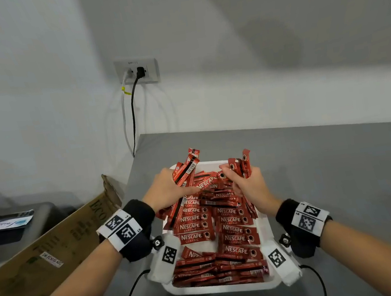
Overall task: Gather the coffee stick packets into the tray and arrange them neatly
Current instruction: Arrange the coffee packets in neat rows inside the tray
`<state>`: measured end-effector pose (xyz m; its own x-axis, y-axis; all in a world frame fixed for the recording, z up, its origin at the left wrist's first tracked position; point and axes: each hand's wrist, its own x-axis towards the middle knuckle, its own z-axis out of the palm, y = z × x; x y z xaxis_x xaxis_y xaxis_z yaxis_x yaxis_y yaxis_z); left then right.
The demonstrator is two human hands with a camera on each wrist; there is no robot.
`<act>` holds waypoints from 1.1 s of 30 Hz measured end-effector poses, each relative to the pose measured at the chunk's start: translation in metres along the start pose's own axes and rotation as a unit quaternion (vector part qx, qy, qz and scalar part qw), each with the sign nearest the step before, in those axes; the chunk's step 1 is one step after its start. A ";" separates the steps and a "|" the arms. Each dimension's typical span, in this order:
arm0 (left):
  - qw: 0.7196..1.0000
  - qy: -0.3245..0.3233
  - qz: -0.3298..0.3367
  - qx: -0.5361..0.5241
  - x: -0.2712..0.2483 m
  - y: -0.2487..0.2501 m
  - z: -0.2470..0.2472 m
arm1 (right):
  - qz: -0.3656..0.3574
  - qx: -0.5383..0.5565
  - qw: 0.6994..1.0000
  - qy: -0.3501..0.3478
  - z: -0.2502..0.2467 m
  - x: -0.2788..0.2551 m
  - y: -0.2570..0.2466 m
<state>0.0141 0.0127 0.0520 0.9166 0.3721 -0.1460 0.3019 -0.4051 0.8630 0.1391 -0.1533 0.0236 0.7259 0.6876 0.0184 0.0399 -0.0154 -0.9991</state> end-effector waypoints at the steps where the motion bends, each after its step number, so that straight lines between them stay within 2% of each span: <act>1: 1.000 -0.010 0.005 0.005 0.000 0.001 0.000 | -0.005 -0.018 1.000 -0.013 0.000 -0.001 -0.002; 4: 0.999 -0.028 0.011 0.024 0.001 0.003 -0.005 | 0.005 -0.072 0.996 -0.046 -0.004 0.001 -0.004; 8: 0.996 -0.067 0.021 0.060 -0.001 -0.003 -0.013 | 0.090 -0.132 0.971 -0.179 -0.013 0.001 -0.007; 10: 0.990 -0.098 0.021 0.098 -0.002 -0.009 -0.009 | 0.109 -0.167 0.957 -0.210 -0.014 0.000 -0.009; 12: 0.983 -0.113 0.021 0.142 -0.004 -0.013 -0.004 | 0.078 -0.235 0.947 -0.206 -0.011 0.001 -0.005; 15: 0.980 -0.104 0.018 0.169 -0.002 -0.016 0.000 | 0.026 -0.340 0.915 -0.215 0.002 -0.001 0.002; 20: 0.982 -0.091 -0.009 0.167 -0.001 -0.021 -0.006 | 0.039 -0.406 0.884 -0.229 0.012 0.000 0.016; 24: 0.982 -0.096 -0.039 0.161 0.000 -0.023 -0.007 | 0.028 -0.364 0.901 -0.235 0.021 -0.003 0.018; 28: 0.987 -0.095 -0.064 0.108 -0.001 -0.030 -0.005 | 0.042 -0.334 0.912 -0.235 0.030 -0.002 0.017; 30: 0.986 -0.101 -0.081 0.108 -0.003 -0.033 -0.007 | 0.058 -0.354 0.897 -0.257 0.032 0.000 0.018; 33: 0.983 -0.052 -0.081 0.155 -0.002 -0.033 -0.013 | 0.075 -0.418 0.850 -0.312 0.036 -0.002 0.024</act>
<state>-0.0008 0.0358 0.0304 0.8665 0.3725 -0.3324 0.4975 -0.5878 0.6380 0.1140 -0.1288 -0.0015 0.2710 0.8798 -0.3906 0.6417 -0.4676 -0.6079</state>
